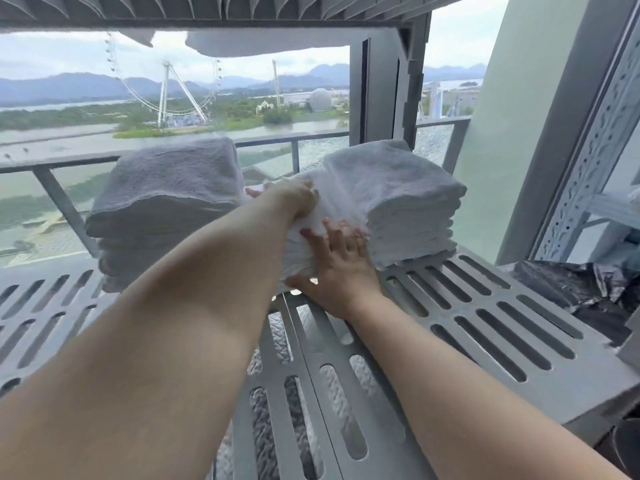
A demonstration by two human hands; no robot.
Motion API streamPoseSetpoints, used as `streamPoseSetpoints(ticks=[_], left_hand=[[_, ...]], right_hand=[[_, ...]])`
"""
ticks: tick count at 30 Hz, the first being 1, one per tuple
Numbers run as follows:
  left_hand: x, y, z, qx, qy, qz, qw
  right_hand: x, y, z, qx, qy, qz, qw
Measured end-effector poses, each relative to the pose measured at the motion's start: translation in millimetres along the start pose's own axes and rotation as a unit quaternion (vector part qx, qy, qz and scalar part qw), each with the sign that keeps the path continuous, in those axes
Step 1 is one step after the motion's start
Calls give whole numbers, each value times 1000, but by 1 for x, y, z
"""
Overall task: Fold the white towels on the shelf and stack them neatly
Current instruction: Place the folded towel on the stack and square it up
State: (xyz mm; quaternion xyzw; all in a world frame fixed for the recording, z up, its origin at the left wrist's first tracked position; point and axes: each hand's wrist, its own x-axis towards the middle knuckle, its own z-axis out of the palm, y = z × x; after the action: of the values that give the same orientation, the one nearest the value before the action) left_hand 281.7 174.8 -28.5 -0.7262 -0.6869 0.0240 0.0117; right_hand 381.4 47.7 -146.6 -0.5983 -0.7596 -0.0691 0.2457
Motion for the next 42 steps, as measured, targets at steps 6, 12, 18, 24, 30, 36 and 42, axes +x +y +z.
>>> streamPoseSetpoints(ticks=[6,12,18,24,30,36,42], left_hand=[[23,0,17,-29,-28,-23,999],[31,6,3,-51,-58,-26,997],[32,10,2,-37,27,45,998],[43,24,14,-64,-23,-2,998],[21,30,9,-87,-17,-49,995],[-18,14,-17,-55,12,-57,997],[-77,-37,-54,92,182,-39,978]], right_hand=[[5,-4,2,3,3,-6,1000],[8,-2,-2,22,-1,-23,999],[9,-3,-3,14,-4,-23,1000],[9,-5,6,37,14,-11,999],[8,-2,5,44,1,-12,999],[6,-5,-4,41,9,-28,999],[6,-28,-18,73,76,-73,992]])
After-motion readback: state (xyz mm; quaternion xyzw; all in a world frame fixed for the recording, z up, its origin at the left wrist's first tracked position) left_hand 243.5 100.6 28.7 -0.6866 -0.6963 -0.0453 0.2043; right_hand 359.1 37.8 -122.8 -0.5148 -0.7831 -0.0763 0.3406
